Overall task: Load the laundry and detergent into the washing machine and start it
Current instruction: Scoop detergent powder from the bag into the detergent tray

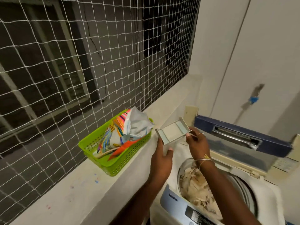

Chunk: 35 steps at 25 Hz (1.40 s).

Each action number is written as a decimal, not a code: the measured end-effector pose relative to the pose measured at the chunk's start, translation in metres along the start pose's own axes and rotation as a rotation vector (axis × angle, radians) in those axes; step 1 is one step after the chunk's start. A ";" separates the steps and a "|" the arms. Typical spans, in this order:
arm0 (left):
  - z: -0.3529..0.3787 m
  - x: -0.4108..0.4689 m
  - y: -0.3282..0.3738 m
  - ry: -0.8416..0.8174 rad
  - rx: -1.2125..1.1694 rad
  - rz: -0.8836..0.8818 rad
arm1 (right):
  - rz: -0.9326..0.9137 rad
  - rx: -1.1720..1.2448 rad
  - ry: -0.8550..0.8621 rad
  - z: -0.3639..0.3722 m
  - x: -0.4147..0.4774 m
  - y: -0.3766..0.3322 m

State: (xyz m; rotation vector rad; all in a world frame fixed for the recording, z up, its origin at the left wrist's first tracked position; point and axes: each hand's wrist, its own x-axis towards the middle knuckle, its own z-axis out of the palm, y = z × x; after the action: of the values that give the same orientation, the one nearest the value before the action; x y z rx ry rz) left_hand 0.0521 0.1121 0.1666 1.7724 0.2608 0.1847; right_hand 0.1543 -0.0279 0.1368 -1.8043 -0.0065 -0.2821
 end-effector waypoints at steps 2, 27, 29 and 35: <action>0.005 0.025 0.011 -0.010 0.012 0.013 | 0.020 0.008 0.004 0.016 0.041 -0.009; -0.005 0.091 0.048 -0.075 0.136 -0.108 | 0.199 -0.030 -0.067 0.103 0.124 -0.026; 0.002 0.085 0.049 -0.099 0.061 -0.087 | 0.165 -0.015 -0.070 0.086 0.108 -0.036; 0.020 0.064 0.051 -0.030 -0.046 -0.023 | 0.194 0.188 -0.086 0.037 0.040 -0.074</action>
State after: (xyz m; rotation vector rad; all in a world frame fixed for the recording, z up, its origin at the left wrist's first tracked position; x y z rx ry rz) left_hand 0.1224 0.1010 0.2108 1.7246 0.2529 0.1467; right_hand 0.1890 0.0208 0.2071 -1.6154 0.0788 -0.0634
